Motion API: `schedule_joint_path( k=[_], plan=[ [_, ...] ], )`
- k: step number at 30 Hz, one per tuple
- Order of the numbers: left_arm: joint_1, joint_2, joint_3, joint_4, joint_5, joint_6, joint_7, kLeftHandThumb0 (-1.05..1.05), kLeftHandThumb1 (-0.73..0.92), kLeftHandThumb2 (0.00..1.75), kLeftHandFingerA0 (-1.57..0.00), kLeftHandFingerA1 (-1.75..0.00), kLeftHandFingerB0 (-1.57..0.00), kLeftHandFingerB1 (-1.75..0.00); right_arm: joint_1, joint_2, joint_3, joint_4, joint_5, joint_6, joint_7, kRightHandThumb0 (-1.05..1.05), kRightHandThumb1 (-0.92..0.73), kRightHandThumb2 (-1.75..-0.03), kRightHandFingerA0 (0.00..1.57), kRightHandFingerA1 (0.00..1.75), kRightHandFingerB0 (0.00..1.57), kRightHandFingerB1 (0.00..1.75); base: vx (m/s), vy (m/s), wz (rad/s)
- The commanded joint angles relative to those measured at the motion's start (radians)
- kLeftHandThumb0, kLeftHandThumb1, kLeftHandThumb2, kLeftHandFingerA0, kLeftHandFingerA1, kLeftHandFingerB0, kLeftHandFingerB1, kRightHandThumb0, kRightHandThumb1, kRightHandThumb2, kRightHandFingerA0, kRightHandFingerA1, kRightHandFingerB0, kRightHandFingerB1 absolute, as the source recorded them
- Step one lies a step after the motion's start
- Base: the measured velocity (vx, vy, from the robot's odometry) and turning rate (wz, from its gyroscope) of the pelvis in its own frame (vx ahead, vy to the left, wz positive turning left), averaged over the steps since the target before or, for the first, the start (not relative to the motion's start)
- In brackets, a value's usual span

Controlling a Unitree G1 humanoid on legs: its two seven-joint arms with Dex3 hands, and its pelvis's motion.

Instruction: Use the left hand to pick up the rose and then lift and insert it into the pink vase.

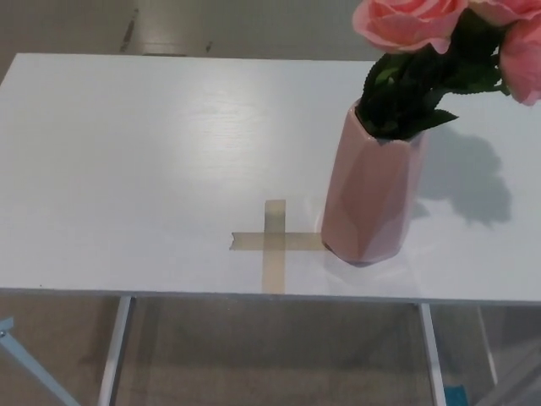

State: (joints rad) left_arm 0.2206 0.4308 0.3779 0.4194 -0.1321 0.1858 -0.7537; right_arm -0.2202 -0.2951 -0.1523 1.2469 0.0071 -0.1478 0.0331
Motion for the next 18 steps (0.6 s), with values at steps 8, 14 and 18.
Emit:
schedule_joint_path(
  k=[8,14,18],
  plan=[
    [-0.224,0.018,-0.076,0.618,0.173,-0.208,0.544,-0.39,0.46,0.54,-0.47,-0.37,-0.32,-0.32,-0.013,-0.007,0.003,0.003,-0.002,0.010,0.039,-0.20,-0.61,-0.58,0.60,0.49,0.54,0.46,0.00,0.000,0.00],
    [-0.261,0.035,-0.132,0.642,0.195,-0.233,0.539,-0.40,0.47,0.54,-0.52,-0.39,-0.30,-0.31,-0.031,-0.007,-0.003,0.000,0.005,0.007,0.042,-0.20,-0.61,-0.58,0.59,0.49,0.54,0.46,0.00,0.000,0.00],
    [-0.263,0.046,-0.168,0.664,0.201,-0.290,0.522,-0.50,0.41,0.66,-0.29,-0.41,-0.21,-0.36,-0.034,-0.003,-0.007,0.003,0.007,0.011,0.041,-0.20,-0.61,-0.58,0.58,0.49,0.54,0.46,0.00,0.000,0.00]
  ],
)
